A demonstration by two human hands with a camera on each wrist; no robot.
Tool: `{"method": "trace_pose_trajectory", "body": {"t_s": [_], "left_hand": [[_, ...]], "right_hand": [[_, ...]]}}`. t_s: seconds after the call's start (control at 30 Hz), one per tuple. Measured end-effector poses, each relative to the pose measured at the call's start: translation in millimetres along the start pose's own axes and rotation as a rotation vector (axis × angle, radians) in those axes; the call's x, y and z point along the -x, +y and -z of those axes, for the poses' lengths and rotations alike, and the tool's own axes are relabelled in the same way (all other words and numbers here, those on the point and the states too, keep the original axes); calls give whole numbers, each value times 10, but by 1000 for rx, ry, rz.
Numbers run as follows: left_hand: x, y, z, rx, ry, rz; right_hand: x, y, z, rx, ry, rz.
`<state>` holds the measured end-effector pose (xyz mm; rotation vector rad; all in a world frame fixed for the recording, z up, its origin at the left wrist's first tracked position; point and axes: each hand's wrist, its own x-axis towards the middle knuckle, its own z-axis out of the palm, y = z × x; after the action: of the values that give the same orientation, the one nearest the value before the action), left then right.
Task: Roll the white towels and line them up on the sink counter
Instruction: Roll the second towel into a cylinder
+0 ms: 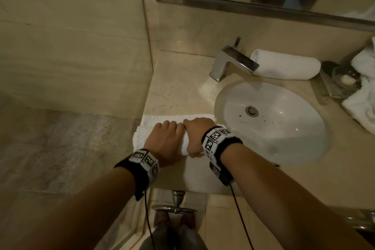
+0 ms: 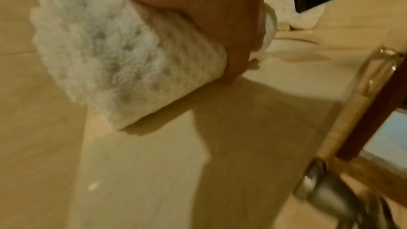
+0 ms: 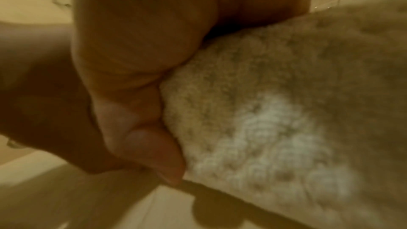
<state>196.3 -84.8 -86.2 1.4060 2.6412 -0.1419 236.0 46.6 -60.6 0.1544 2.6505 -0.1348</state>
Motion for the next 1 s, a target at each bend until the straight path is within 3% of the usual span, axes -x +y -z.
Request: {"method": "trace_pose_trajectory", "body": {"t_s": [0.07,0.2,0.27,0.33,0.47,0.53,0.63,0.73,0.8,1.0], "left_hand": [[-88,14,32,6,-62,31],[-438,-130,115,117,-349,77],[-490,-183,117,140,-384,77],[-414,-160,122,170,-344,83],[-119,-123,13,28,-24,-28],[-104,-113,-32,-30,4,-34],[-307,-103,96,22,-134,17],[-568,-194,219,123,-366,86],[-621,-232,258,138,-429,87],[-306,-237,65,15,-40,-73]], "right_hand": [[-8,-4,-19,-16,2,-10],[49,-4,-211,88,140,2],[31,10,-270,130,172,-2],[-30,3,-228,109,153,-7],[-120,28,-15,7,37,-10],[-141,61,47,-48,-26,-33],[-135,60,30,-76,1,-34],[-82,45,-160,40,153,-33],[-75,38,-233,57,204,-55],[-308,124,26,-38,10,-47]]}}
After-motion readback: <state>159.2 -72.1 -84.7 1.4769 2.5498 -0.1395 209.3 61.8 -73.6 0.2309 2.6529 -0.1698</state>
